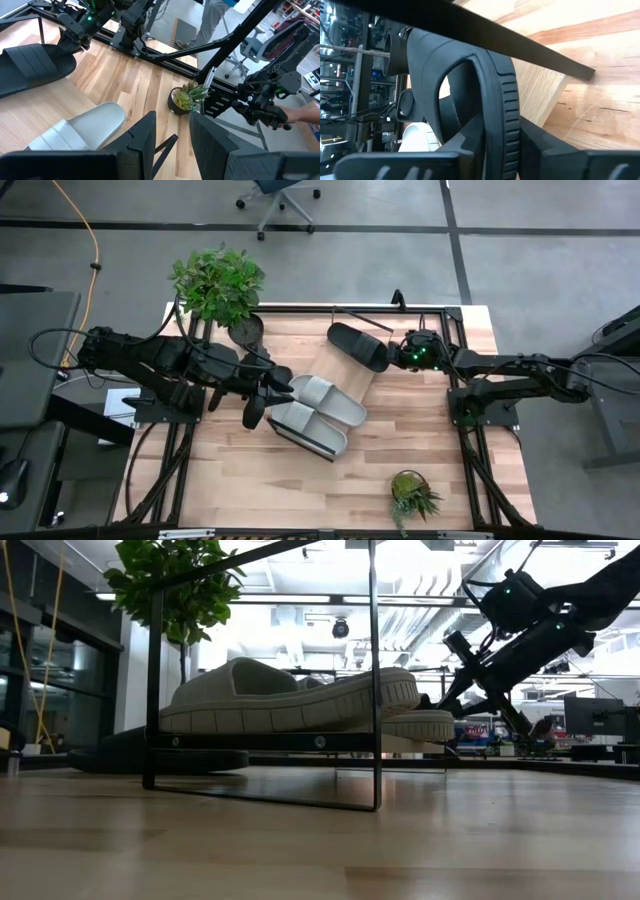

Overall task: Pick and place slides into the shelf
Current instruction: Put the bottom black slide on the shelf

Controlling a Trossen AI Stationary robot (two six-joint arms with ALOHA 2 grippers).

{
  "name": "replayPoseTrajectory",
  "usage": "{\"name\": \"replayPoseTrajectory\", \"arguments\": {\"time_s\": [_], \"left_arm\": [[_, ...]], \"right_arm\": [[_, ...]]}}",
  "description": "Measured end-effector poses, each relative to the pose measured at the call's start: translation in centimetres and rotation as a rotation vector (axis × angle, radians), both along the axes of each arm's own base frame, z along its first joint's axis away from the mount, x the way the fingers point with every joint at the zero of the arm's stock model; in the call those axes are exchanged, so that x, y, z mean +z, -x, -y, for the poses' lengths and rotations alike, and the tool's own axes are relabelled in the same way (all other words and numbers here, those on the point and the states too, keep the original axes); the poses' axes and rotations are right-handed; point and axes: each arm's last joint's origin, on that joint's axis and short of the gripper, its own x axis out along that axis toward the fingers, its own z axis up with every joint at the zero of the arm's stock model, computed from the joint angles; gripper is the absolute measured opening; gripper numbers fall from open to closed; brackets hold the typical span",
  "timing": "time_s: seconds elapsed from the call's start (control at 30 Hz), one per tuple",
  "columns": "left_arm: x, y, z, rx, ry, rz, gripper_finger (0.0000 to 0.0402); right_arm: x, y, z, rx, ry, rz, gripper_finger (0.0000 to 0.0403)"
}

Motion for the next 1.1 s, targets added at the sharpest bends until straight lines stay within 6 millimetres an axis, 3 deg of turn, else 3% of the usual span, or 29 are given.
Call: {"name": "replayPoseTrajectory", "arguments": {"time_s": [0.43,1.1], "left_arm": [[0.0,0.0,0.0,0.0,0.0,0.0,0.0108],[0.0,0.0,0.0,0.001,0.002,0.0,0.0108]], "right_arm": [[-0.2,0.2,0.1,-0.052,-0.007,-0.022,0.0153],[0.8,0.1,0.5,-0.143,0.038,-0.155,0.0158]]}}
